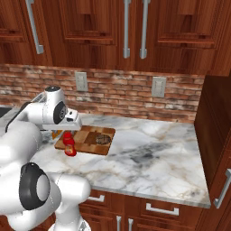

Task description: Retrieve the reheated potato from the microwave, then place the potato, cheese, and condiment on the cutting board.

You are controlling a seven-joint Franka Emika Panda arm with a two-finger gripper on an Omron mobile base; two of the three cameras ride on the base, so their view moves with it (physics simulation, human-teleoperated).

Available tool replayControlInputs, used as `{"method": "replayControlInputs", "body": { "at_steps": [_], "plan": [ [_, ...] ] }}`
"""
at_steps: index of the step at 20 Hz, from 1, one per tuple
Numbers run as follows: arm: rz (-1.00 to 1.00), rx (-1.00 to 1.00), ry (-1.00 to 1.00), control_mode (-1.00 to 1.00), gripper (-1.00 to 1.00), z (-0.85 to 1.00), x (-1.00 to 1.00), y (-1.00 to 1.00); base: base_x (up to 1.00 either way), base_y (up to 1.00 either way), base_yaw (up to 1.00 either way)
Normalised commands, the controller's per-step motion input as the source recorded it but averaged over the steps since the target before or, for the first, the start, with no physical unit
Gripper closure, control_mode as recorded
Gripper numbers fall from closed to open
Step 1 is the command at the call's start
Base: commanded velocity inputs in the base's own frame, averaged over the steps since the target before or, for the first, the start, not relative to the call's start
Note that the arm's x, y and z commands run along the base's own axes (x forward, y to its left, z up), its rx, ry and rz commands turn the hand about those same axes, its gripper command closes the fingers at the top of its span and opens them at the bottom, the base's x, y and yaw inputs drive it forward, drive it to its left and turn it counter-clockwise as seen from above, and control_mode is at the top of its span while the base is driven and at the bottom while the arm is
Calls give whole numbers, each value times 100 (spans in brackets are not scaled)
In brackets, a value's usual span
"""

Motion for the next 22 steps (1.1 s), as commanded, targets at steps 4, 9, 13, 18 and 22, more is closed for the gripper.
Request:
{"method": "replayControlInputs", "body": {
  "at_steps": [4, 9, 13, 18, 22],
  "plan": [
    [1, 0, -3, -100, -100, -14, 1, 0, 0, 0, 0],
    [1, 0, -1, -100, -100, -10, 0, 0, 0, 0, 0],
    [0, 0, 0, -100, -100, -4, 0, 0, 0, 0, 0],
    [1, -2, 0, -100, -100, -11, 6, -1, 0, 0, 0],
    [1, -1, 0, -100, -100, -13, 19, 0, 0, 0, 0]
  ]
}}
